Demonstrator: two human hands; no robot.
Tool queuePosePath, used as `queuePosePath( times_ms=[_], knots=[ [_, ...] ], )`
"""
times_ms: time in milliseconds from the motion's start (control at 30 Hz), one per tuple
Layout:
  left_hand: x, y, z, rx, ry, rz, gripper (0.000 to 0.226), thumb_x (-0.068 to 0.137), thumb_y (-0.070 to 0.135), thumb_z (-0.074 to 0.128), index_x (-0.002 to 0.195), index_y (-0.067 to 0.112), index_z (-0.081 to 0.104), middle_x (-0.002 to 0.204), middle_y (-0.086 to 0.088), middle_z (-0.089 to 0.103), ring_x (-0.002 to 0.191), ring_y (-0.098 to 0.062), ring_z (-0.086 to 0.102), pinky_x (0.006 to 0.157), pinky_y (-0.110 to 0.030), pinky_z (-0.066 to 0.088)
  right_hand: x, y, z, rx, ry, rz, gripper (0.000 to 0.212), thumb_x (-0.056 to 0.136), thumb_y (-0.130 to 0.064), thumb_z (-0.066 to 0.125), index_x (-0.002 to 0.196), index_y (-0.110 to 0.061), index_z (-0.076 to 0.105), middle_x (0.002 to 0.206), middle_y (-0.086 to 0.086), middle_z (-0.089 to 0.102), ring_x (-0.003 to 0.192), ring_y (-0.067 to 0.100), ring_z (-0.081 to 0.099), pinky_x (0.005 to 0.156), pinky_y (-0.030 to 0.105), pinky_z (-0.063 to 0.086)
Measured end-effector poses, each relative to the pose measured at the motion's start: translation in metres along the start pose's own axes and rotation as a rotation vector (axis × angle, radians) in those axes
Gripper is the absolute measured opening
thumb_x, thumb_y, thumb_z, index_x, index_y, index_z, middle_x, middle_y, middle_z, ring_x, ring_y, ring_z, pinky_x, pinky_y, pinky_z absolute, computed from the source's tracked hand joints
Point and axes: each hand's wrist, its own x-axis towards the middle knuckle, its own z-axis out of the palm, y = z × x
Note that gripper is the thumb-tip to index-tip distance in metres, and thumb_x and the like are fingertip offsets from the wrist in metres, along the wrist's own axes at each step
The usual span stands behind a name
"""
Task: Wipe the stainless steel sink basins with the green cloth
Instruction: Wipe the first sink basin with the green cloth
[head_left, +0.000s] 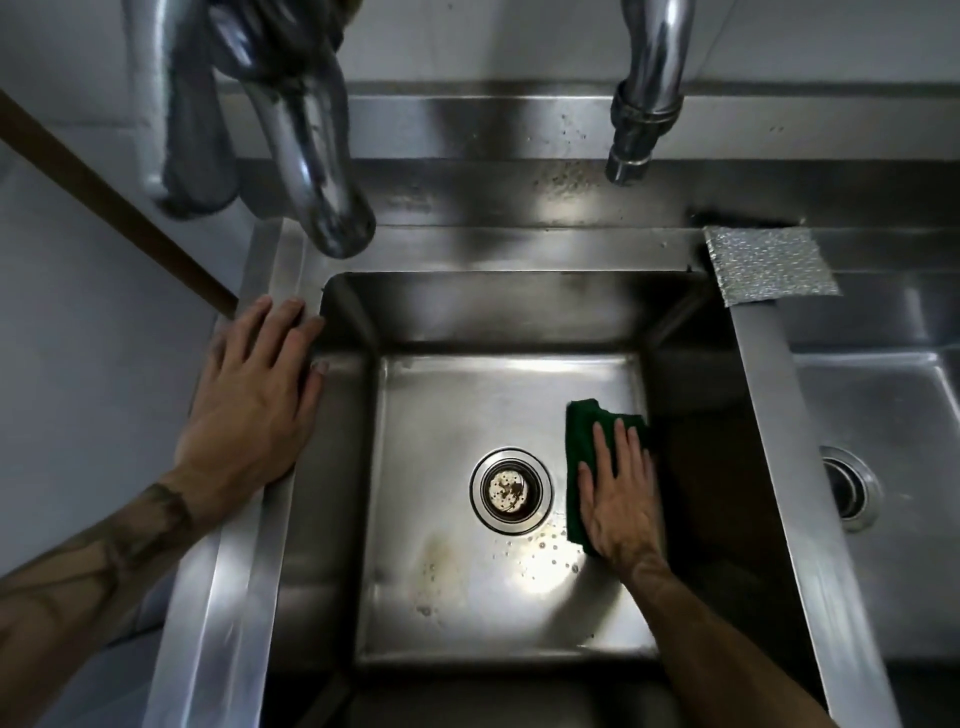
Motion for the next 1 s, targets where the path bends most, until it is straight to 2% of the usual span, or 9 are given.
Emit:
queuePosePath(
  times_ms=[133, 233, 333, 433, 633, 733, 867, 1000],
  knots=[
    [-0.001, -0.003, -0.002, 0.005, -0.025, 0.001, 0.061, 0.111, 0.046, 0.023, 0.156, 0.009, 0.041, 0.166, -0.018, 0.037, 0.157, -0.04, 0.027, 0.121, -0.066, 0.033, -0.055, -0.025, 0.006, 0.033, -0.076, -0.06, 0.062, 0.104, -0.04, 0.03, 0.16, -0.015, 0.026, 0.168, 0.016, 0.02, 0.157, 0.03, 0.014, 0.126, 0.05, 0.019],
    [-0.001, -0.003, 0.0, 0.002, -0.017, -0.006, 0.061, 0.111, 0.047, 0.024, 0.156, 0.01, 0.042, 0.165, -0.017, 0.038, 0.157, -0.04, 0.027, 0.12, -0.066, 0.033, -0.039, -0.012, 0.005, 0.036, -0.099, -0.128, 0.063, 0.104, -0.044, 0.027, 0.161, -0.017, 0.024, 0.169, 0.014, 0.019, 0.157, 0.028, 0.012, 0.127, 0.047, 0.016],
    [0.004, -0.002, -0.001, -0.017, -0.002, -0.001, 0.058, 0.111, 0.046, 0.026, 0.155, 0.01, 0.043, 0.165, -0.017, 0.038, 0.157, -0.039, 0.027, 0.121, -0.066, 0.032, -0.007, 0.011, -0.003, -0.001, -0.095, -0.112, 0.065, 0.104, -0.047, 0.023, 0.162, -0.017, 0.021, 0.169, 0.013, 0.017, 0.157, 0.028, 0.013, 0.126, 0.048, 0.017],
    [0.001, -0.003, 0.003, -0.018, -0.006, -0.003, 0.057, 0.11, 0.045, 0.029, 0.155, 0.012, 0.042, 0.165, -0.015, 0.037, 0.158, -0.037, 0.024, 0.123, -0.066, 0.029, -0.016, 0.015, 0.001, -0.046, -0.105, -0.121, 0.067, 0.104, -0.047, 0.023, 0.163, -0.016, 0.015, 0.17, 0.014, 0.011, 0.158, 0.029, 0.009, 0.127, 0.049, 0.017],
    [-0.009, -0.001, 0.0, -0.035, -0.006, -0.031, 0.057, 0.111, 0.045, 0.027, 0.156, 0.012, 0.041, 0.163, -0.016, 0.04, 0.157, -0.036, 0.027, 0.124, -0.063, 0.029, -0.079, 0.019, 0.011, -0.156, -0.156, -0.454, 0.069, 0.104, -0.043, 0.031, 0.162, -0.009, 0.015, 0.169, 0.021, 0.01, 0.157, 0.037, 0.009, 0.123, 0.055, 0.023],
    [-0.045, 0.005, -0.004, -0.019, -0.005, -0.028, 0.058, 0.112, 0.041, 0.029, 0.159, 0.008, 0.039, 0.165, -0.021, 0.037, 0.157, -0.04, 0.029, 0.125, -0.062, 0.027, -0.085, 0.012, 0.006, -0.164, -0.196, -0.544, 0.068, 0.105, -0.042, 0.031, 0.162, -0.011, 0.013, 0.169, 0.019, 0.009, 0.157, 0.036, 0.009, 0.124, 0.053, 0.019],
    [-0.104, 0.013, -0.005, -0.019, 0.008, 0.0, 0.062, 0.11, 0.041, 0.033, 0.162, 0.007, 0.036, 0.171, -0.017, 0.031, 0.161, -0.037, 0.023, 0.128, -0.06, 0.025, -0.093, -0.013, 0.012, -0.125, -0.198, -0.727, 0.066, 0.105, -0.041, 0.04, 0.161, -0.012, 0.024, 0.168, 0.019, 0.015, 0.156, 0.036, 0.014, 0.123, 0.052, 0.019],
    [-0.109, 0.014, -0.003, -0.005, 0.013, -0.028, 0.062, 0.109, 0.041, 0.039, 0.16, 0.006, 0.041, 0.171, -0.015, 0.034, 0.16, -0.037, 0.025, 0.128, -0.058, 0.024, -0.088, -0.037, 0.014, -0.133, -0.182, -0.803, 0.065, 0.105, -0.042, 0.042, 0.161, -0.012, 0.025, 0.168, 0.018, 0.017, 0.156, 0.035, 0.015, 0.121, 0.052, 0.022]
  ],
)
